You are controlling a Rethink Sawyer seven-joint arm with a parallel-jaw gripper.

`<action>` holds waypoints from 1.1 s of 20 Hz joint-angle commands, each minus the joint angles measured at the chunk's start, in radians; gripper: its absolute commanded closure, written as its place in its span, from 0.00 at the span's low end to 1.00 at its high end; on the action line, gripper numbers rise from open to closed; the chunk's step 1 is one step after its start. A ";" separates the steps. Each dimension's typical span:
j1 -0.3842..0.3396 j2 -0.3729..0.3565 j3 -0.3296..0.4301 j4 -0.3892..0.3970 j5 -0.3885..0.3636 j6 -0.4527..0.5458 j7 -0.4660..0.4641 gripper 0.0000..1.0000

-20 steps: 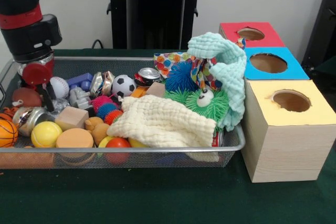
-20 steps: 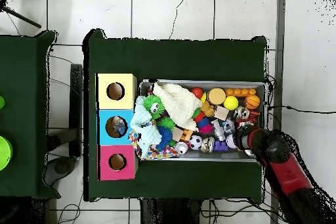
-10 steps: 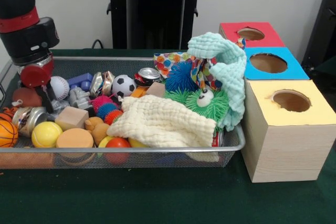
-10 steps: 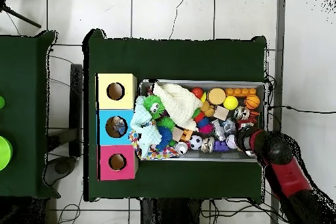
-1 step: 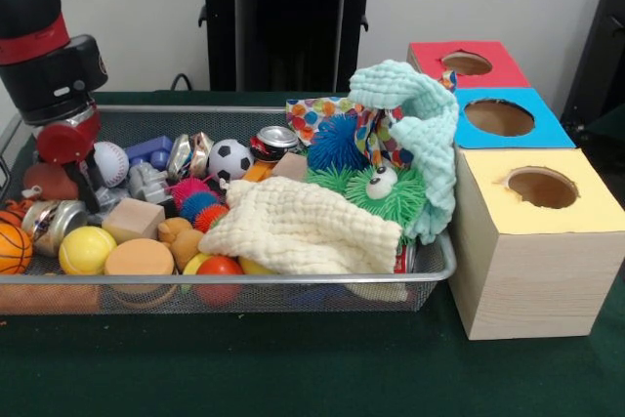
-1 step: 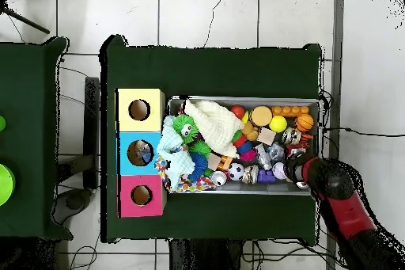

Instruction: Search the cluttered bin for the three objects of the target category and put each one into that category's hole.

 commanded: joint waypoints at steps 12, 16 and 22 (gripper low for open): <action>-0.177 0.385 0.304 -0.025 -0.130 -0.367 0.098 0.00; -0.190 0.401 0.317 -0.031 -0.167 -0.380 0.105 0.00; -0.189 0.402 0.316 -0.035 -0.233 -0.452 0.135 1.00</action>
